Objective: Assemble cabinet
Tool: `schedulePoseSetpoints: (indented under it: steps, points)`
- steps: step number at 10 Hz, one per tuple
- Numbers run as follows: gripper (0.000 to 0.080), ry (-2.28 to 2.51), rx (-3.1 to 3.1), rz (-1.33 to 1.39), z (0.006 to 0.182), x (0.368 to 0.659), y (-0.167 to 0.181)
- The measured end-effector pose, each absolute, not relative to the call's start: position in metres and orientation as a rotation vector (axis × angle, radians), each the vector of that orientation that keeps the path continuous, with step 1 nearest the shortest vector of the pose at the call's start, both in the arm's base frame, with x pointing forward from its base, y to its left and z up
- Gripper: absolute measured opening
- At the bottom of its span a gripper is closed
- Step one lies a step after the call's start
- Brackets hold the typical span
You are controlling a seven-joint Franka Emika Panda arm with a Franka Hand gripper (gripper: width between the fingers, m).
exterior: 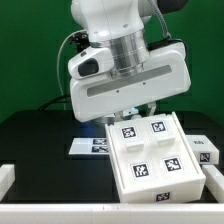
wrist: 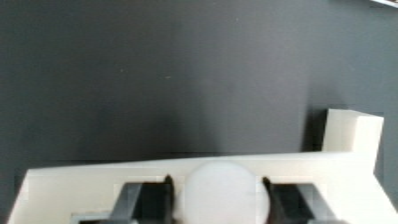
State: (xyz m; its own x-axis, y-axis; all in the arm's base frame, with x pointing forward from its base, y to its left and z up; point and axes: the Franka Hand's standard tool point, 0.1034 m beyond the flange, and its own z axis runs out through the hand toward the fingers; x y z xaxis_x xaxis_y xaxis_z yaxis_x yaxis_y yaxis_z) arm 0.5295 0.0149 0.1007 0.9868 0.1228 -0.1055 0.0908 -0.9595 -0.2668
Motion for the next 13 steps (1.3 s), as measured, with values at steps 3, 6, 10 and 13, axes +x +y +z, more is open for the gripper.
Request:
schedulePoseSetpoints:
  steps: [3, 6, 10, 13]
  points:
    - [0.0223, -0.278, -2.900, 0.332, 0.126, 0.542, 0.027]
    - [0.0223, -0.272, -2.911, 0.335, 0.125, 0.547, 0.039]
    - [0.0223, -0.240, -2.941, 0.437, 0.139, 0.548, 0.052]
    - [0.0223, -0.081, -2.941, 0.482, 0.139, 0.566, 0.061]
